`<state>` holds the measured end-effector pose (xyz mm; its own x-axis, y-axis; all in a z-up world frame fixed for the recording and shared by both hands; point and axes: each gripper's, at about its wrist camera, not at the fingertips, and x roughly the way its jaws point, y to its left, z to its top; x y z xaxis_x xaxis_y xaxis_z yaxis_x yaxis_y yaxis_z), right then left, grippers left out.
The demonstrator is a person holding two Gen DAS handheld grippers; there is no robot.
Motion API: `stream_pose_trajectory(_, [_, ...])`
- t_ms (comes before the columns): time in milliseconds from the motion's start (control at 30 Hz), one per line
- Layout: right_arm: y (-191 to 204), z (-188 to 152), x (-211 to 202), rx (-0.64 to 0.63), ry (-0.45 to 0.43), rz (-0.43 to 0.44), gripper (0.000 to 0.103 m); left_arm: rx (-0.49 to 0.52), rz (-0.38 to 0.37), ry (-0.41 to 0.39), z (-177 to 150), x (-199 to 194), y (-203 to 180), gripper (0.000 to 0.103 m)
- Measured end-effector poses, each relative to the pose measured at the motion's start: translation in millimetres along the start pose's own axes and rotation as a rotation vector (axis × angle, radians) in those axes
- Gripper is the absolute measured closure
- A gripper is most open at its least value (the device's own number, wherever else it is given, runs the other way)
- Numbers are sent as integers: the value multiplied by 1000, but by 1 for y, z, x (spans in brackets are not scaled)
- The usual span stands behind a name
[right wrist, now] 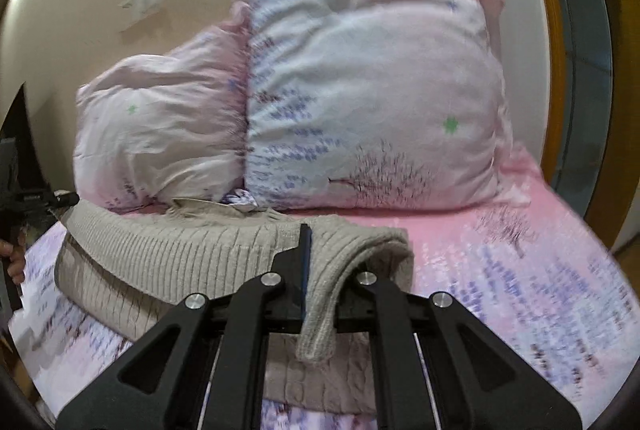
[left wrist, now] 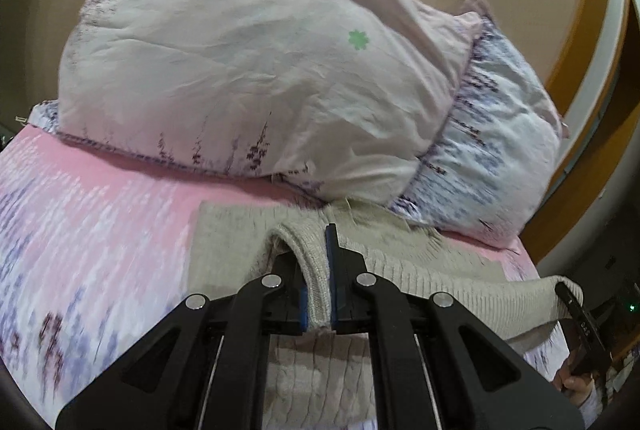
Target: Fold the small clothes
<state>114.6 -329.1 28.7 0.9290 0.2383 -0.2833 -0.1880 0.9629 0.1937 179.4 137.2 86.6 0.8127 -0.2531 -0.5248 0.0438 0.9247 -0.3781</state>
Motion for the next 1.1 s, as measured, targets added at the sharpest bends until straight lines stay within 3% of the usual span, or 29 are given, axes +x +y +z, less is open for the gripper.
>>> stream_pose_trajectory(267, [-24, -8, 80, 170, 201, -27, 96, -67, 40, 109, 4, 70, 15, 97])
stream_pose_trajectory(567, [-67, -14, 137, 506, 362, 73, 93, -163, 12, 175, -1, 108, 32, 97])
stream_pose_trajectory(700, [-74, -13, 143, 569, 349, 128, 94, -185, -8, 187, -2, 114, 36, 97])
stream_pose_trajectory(833, [-88, -15, 155, 723, 357, 184, 93, -227, -31, 202, 2, 121, 41, 97])
stream_pose_trajectory(933, [-98, -16, 164, 844, 364, 231, 73, -244, -44, 218, 3, 126, 41, 96])
stream_pose_trajectory(1000, [-102, -13, 163, 897, 330, 261, 42, -258, -61, 228, 4, 128, 43, 95])
stream_pose_trajectory(1067, [-102, -5, 157, 900, 265, 248, 27, -272, -93, 230, 6, 129, 44, 74])
stream_pose_trajectory(1100, [-100, -2, 156, 881, 258, 222, 26, -283, -113, 219, 7, 127, 45, 67])
